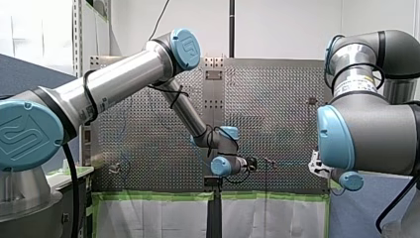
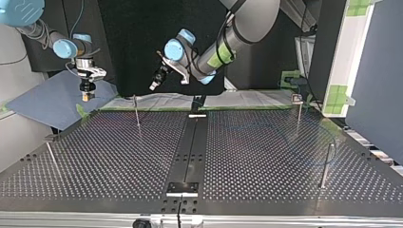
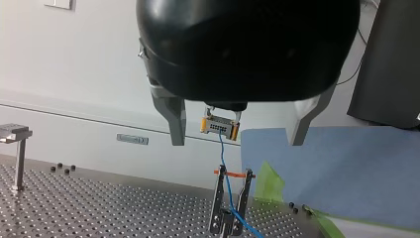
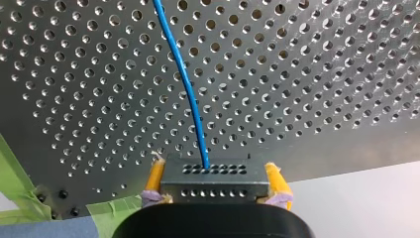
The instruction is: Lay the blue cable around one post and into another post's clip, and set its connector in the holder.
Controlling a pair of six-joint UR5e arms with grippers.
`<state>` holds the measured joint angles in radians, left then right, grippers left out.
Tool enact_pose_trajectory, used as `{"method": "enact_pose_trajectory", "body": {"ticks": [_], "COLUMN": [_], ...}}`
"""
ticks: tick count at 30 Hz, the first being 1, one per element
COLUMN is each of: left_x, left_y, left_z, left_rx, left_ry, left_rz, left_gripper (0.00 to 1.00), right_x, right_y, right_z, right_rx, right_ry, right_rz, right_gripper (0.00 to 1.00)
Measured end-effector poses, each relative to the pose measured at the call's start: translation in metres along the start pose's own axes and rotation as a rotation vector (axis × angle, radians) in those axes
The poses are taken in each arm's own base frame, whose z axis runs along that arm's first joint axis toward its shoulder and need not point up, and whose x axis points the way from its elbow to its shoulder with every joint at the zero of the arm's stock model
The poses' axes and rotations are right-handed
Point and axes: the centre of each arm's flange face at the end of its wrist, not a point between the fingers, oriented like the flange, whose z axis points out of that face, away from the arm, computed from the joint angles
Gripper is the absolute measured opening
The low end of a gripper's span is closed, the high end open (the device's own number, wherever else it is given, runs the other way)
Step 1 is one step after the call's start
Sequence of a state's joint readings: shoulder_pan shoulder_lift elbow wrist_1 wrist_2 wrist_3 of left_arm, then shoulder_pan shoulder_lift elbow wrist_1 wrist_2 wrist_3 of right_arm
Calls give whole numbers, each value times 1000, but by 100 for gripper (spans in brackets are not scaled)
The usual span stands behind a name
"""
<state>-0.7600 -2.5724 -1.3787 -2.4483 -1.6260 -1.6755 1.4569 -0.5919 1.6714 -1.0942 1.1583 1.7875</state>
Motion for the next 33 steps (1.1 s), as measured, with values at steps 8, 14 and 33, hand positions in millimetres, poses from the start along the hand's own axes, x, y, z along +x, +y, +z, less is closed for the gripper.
{"method": "enact_pose_trajectory", "body": {"ticks": [8, 14, 33], "left_x": [0, 0, -1], "left_y": [0, 0, 4], "left_z": [0, 0, -7], "left_rx": [-1, -1, -43], "left_ry": [-1, 0, 30], "left_rz": [-3, -4, 32], "left_gripper": [98, 98, 98], "right_x": [0, 0, -1], "right_y": [0, 0, -1], "right_z": [0, 0, 0], "right_rx": [0, 0, 1], "right_ry": [-1, -1, -1], "right_rz": [-1, -1, -1], "right_gripper": [0, 0, 0]}}
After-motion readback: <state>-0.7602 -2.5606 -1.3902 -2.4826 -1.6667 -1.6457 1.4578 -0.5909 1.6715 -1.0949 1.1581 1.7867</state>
